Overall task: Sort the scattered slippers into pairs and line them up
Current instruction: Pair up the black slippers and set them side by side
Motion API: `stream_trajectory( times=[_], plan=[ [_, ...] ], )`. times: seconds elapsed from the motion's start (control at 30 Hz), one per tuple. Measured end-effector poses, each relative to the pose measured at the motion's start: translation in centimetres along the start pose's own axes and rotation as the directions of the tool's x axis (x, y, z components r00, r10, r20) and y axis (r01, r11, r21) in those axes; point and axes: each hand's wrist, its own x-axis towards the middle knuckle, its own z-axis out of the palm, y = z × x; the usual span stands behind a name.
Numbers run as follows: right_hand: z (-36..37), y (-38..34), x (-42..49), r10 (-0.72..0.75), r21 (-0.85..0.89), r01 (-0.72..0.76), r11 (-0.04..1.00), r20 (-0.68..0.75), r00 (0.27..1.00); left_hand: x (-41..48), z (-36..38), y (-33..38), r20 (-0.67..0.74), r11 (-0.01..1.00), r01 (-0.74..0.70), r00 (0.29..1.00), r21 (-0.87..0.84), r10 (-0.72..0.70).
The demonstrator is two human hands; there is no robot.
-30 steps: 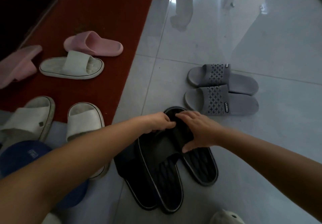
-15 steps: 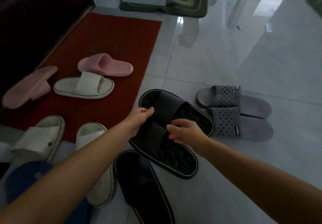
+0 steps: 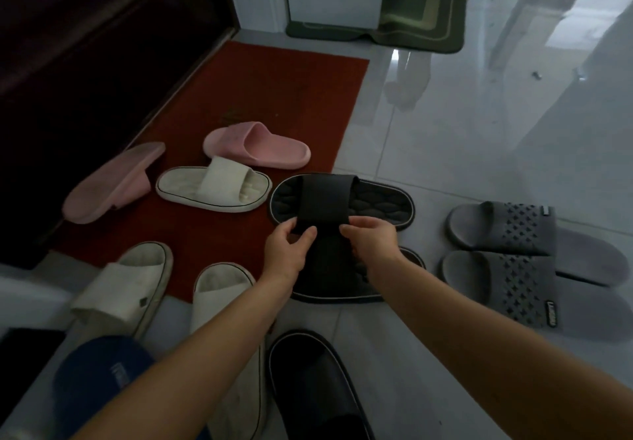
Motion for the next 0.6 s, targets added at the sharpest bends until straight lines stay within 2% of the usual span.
stream_trajectory(
  times=[0.07, 0.2, 0.33, 0.47, 0.6],
  plan=[
    [0.1, -0.7, 1.5, -0.042, -0.048, 0.041, 0.998, -0.024, 0.999, 1.0, 0.4, 0.3, 0.05, 0.997, -0.021, 0.999, 0.078, 0.017],
    [-0.9, -2.6, 4.9, -0.127, -0.21, 0.112, 0.971, -0.058, 0.99, 2.6, 2.5, 0.9, 0.14, 0.995, 0.053, 0.988, 0.088, -0.065],
    [-2.1, -4.5, 7.1, -0.217, -0.397, 0.18, 0.9, -0.049, 0.975, 3.2, 4.7, 1.3, 0.184, 0.991, 0.11, 0.975, 0.077, -0.122],
    [-2.2, -3.9, 7.2, -0.337, -0.6, 0.312, 0.736, 0.075, 0.939, 2.8, 5.4, 0.8, 0.109, 0.975, 0.212, 0.97, 0.07, -0.219],
    [-2.2, -3.3, 7.4, -0.321, -0.748, 0.375, 0.547, 0.226, 0.92, 1.4, 5.5, -1.3, 0.172, 0.929, 0.192, 0.952, 0.316, -0.255]
  ],
)
